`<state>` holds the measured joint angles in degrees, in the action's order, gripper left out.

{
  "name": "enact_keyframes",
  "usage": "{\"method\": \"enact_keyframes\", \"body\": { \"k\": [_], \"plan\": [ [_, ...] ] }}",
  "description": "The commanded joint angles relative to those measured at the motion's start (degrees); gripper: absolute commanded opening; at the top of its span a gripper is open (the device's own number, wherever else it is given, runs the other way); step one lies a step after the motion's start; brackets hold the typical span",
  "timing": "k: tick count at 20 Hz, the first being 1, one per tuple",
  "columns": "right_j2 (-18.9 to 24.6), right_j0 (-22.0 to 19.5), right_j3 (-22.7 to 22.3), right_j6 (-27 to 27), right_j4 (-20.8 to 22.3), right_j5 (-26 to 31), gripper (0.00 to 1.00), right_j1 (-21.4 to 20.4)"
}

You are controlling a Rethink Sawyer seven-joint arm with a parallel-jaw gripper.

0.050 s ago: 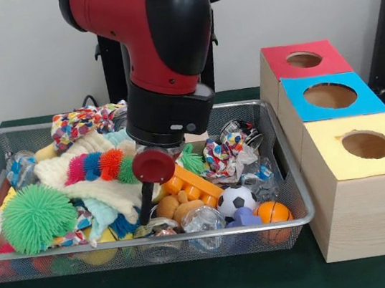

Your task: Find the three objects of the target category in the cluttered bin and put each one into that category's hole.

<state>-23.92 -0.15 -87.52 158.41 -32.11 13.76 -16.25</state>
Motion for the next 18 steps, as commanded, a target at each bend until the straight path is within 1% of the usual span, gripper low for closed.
{"method": "enact_keyframes", "body": {
  "k": [1,7,14,16,18],
  "plan": [
    [7.4,0.9,-4.4,11.9,-3.4,-3.7,1.0,2.6],
    [8.2,1.4,-5.5,12.0,-3.7,-5.7,1.0,2.8],
    [7.3,4.0,-6.0,13.4,-5.5,-5.8,1.0,3.3],
    [8.2,3.7,-6.5,13.2,-5.8,-7.0,1.0,3.5],
    [10.1,2.6,-7.4,12.9,-5.5,-9.2,1.0,3.7]
  ]
}}
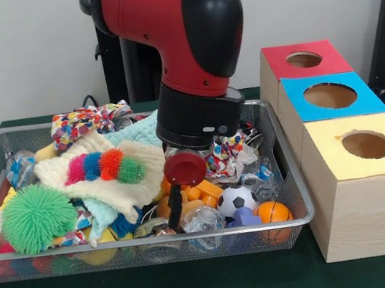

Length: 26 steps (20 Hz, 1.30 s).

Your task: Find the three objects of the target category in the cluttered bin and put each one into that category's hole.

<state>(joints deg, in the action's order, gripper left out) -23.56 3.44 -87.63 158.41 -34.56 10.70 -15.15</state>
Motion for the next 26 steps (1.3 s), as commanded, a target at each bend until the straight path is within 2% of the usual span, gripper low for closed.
{"method": "enact_keyframes", "body": {
  "k": [1,14,22,26],
  "plan": [
    [10.7,-1.6,-7.7,12.9,-2.8,-7.0,1.0,2.6],
    [14.5,-4.3,-12.4,12.2,-0.8,-13.4,1.0,2.4],
    [15.2,-4.5,-14.9,11.9,-1.2,-14.6,1.0,1.5],
    [14.5,-3.7,-16.1,11.6,-1.5,-13.5,1.0,0.4]
  ]
}}
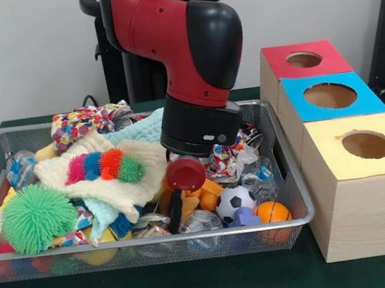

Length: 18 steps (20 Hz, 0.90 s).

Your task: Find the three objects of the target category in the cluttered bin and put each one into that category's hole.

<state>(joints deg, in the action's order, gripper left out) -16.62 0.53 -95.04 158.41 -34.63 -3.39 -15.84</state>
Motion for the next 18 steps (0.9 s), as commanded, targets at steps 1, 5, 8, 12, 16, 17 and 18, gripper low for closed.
{"method": "enact_keyframes", "body": {
  "k": [1,5,8,12,16,17,18],
  "plan": [
    [7.2,-0.4,-8.9,11.6,-1.6,0.9,1.0,0.8],
    [6.7,0.6,-9.7,11.5,-1.9,2.2,1.0,-0.3],
    [6.5,1.2,-10.0,11.2,-2.1,2.9,1.0,-1.0],
    [6.1,2.1,-10.3,10.4,-1.6,2.6,1.0,-1.7],
    [6.7,1.6,-10.5,9.1,-0.2,2.2,1.0,-2.3],
    [6.6,1.6,-10.5,8.8,0.0,2.3,1.0,-2.4],
    [7.0,1.3,-10.6,8.7,0.2,2.1,1.0,-2.6]
  ]
}}
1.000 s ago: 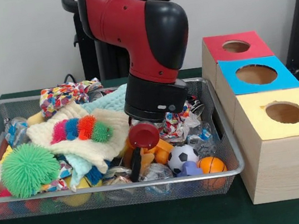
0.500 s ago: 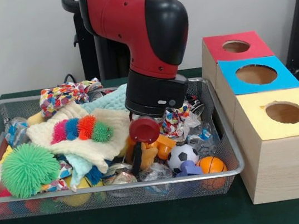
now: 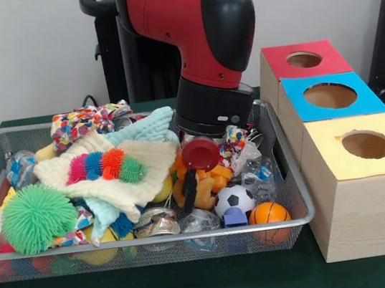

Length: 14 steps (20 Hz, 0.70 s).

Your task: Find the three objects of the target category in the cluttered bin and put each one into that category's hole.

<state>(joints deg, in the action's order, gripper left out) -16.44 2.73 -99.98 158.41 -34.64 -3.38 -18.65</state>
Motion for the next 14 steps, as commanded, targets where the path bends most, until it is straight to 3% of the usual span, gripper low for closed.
{"method": "enact_keyframes", "body": {
  "k": [1,14],
  "plan": [
    [6.9,-0.9,-5.7,8.7,0.1,2.1,1.0,0.2],
    [7.2,-0.7,-6.3,7.9,0.2,2.6,1.0,-0.9]
  ]
}}
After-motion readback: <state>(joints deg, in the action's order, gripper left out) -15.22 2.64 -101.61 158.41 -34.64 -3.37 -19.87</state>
